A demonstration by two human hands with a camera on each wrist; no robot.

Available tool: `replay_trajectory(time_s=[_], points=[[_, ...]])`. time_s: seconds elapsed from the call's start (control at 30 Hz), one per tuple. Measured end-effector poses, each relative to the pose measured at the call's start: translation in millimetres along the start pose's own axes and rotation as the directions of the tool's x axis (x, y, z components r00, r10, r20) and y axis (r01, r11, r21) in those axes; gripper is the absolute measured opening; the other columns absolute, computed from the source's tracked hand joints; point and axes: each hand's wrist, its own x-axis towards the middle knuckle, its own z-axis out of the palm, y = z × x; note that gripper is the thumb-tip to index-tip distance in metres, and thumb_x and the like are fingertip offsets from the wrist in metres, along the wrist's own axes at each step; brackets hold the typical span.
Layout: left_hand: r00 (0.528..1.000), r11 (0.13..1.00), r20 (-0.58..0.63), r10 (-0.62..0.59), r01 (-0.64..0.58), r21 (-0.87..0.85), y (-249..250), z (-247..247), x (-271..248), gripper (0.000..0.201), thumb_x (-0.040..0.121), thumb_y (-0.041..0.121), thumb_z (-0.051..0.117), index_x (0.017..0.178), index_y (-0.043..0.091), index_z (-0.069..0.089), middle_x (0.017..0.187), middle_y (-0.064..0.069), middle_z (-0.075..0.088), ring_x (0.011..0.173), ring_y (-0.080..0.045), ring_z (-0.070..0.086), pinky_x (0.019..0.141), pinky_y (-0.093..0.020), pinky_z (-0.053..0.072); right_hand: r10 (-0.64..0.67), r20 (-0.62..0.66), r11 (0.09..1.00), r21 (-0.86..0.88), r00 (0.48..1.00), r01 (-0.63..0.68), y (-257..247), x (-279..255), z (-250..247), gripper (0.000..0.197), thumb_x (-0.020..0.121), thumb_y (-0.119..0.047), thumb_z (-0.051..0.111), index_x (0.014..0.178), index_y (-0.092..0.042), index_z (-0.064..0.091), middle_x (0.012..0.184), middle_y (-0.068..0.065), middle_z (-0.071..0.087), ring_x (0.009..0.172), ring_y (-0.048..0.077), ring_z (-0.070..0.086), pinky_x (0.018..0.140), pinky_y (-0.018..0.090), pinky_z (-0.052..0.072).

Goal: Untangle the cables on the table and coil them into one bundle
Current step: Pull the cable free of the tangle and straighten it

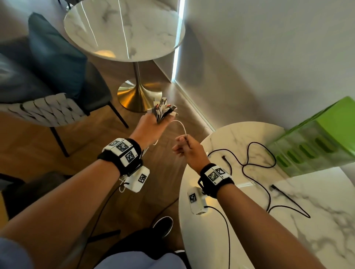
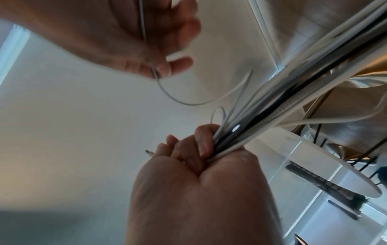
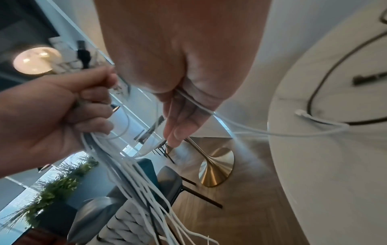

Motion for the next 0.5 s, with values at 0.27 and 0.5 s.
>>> replay_trajectory(time_s=[0.27, 0.5], points=[[0.996, 0.981, -0.052, -0.078, 0.067, -0.18, -13, -25, -2, 0.022, 0.104, 0.04, 0.053, 0.099, 0.025, 0.068, 0.051, 0.012, 0.047, 0.048, -0.004, 0.04, 0.053, -0.025, 0.036, -0.282, 0.066, 0.919, -0.268, 0.957, 0.29, -68, 34, -8, 0.031, 0.109, -0.041, 0.031, 0.114, -0.035, 0.061, 0.096, -0.012, 0.043, 0.102, 0.014, 0.044, 0.101, 0.044, 0.039], [0.989, 0.905, -0.019, -0.144, 0.124, -0.406, -21, -31, -15, 0.03, 0.104, 0.042, 0.051, 0.096, 0.018, 0.066, 0.059, 0.0, 0.035, 0.051, -0.016, 0.03, 0.053, -0.034, 0.027, -0.31, 0.191, 0.829, -0.425, 0.931, 0.364, -67, 56, -1, 0.016, 0.106, -0.031, 0.046, 0.106, -0.025, 0.061, 0.093, -0.013, 0.054, 0.086, 0.008, 0.051, 0.09, 0.044, 0.046]])
